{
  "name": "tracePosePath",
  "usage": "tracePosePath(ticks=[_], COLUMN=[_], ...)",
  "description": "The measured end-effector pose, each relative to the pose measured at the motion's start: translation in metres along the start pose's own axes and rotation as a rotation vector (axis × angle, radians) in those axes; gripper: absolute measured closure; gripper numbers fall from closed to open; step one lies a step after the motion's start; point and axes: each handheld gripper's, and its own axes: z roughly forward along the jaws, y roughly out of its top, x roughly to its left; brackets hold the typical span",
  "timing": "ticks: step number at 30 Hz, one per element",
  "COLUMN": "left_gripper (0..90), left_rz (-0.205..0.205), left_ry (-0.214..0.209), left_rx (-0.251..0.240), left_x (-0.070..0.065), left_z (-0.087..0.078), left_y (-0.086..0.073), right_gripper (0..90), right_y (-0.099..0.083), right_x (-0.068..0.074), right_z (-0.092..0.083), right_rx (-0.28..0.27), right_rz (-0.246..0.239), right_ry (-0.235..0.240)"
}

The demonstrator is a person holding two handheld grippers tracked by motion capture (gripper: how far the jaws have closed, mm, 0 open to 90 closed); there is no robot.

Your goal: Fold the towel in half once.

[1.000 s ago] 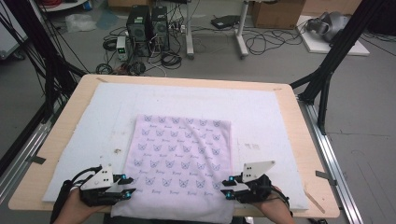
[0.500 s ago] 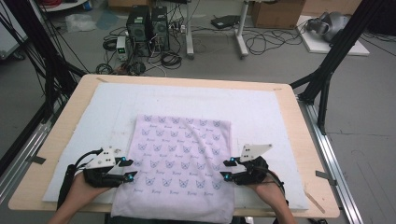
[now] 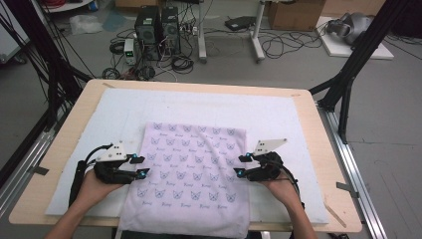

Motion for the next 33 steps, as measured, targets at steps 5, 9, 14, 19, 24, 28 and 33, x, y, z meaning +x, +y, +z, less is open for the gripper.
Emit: tracePosePath(ticks=[5,9,14,19,24,28,33], left_gripper=[50.1,48.6,47.0,44.6,43.3,43.3,43.4], left_rz=[0.003,-0.002,-0.002,-0.013,-0.019,-0.024,-0.038], left_ry=[0.002,0.006,0.014,0.027,0.042,0.053,0.060], left_rx=[0.001,-0.008,-0.018,-0.032,-0.040,-0.039,-0.041], left_x=[0.006,0.011,0.015,0.020,0.025,0.030,0.038], left_z=[0.002,0.002,0.001,-0.001,-0.004,-0.005,-0.006], left_y=[0.008,0.014,0.021,0.025,0.029,0.034,0.037], right_gripper=[45.7,45.2,43.9,41.4,40.5,40.3,40.1], right_y=[0.008,0.016,0.024,0.031,0.041,0.046,0.048], right_x=[-0.010,-0.017,-0.023,-0.028,-0.030,-0.032,-0.035], right_z=[-0.001,-0.002,-0.002,0.000,0.000,0.001,0.003], right_rx=[-0.011,-0.022,-0.032,-0.028,-0.028,-0.025,-0.021], right_rz=[0.008,0.009,0.013,0.014,0.002,0.000,0.001], right_ry=[-0.008,-0.013,-0.020,-0.018,-0.023,-0.026,-0.024])
